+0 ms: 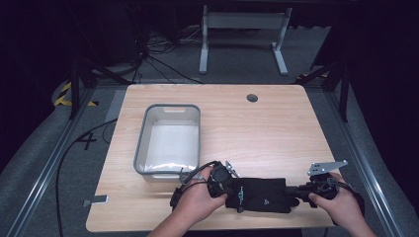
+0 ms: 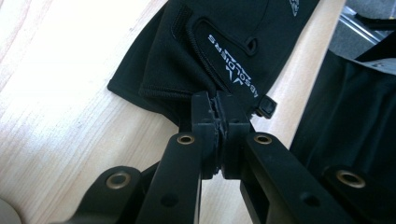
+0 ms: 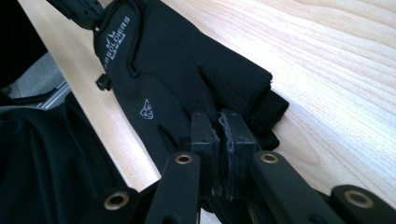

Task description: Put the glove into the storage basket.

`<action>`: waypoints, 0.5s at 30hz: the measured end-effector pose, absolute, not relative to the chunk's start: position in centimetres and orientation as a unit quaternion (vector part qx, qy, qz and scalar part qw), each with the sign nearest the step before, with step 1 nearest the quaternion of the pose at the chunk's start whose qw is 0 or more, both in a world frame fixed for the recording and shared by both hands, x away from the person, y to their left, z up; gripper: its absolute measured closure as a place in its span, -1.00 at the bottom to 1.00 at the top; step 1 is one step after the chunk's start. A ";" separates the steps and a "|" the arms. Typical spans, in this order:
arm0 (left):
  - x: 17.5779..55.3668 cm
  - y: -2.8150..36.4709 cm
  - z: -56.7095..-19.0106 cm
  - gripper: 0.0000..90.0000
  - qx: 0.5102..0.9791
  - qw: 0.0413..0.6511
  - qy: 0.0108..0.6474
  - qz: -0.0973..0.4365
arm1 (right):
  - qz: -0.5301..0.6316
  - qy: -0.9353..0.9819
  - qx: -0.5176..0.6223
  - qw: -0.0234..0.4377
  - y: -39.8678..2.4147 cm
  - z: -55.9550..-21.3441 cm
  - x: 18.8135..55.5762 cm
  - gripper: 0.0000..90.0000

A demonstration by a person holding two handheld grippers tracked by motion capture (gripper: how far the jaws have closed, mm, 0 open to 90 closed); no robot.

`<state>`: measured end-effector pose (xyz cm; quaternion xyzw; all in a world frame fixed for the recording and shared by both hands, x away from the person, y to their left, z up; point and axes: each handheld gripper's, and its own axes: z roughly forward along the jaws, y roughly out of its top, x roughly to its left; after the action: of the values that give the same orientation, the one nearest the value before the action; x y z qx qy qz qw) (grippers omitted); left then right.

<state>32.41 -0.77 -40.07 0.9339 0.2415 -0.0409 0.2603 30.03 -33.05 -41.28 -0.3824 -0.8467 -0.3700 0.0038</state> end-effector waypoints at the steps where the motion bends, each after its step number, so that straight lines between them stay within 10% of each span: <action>1: 32.4 -0.9 -40.2 0.94 0.934 0.258 0.242 -0.042 | -0.368 -0.847 -0.384 0.001 -33.0 -41.4 30.1 0.90; 11: 33.1 -1.3 -41.4 0.91 0.934 0.254 0.251 -0.030 | -0.364 -0.840 -0.403 -0.007 -33.4 -42.6 30.8 0.82; 15: 33.4 -1.0 -41.4 0.61 0.923 0.276 0.269 -0.017 | -0.351 -0.843 -0.406 -0.040 -33.6 -42.7 30.8 0.61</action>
<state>33.44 -1.01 -41.36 0.9226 0.2691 -0.0175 0.2758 30.85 -33.65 -42.74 -0.4061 -0.8428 -0.3510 -0.0396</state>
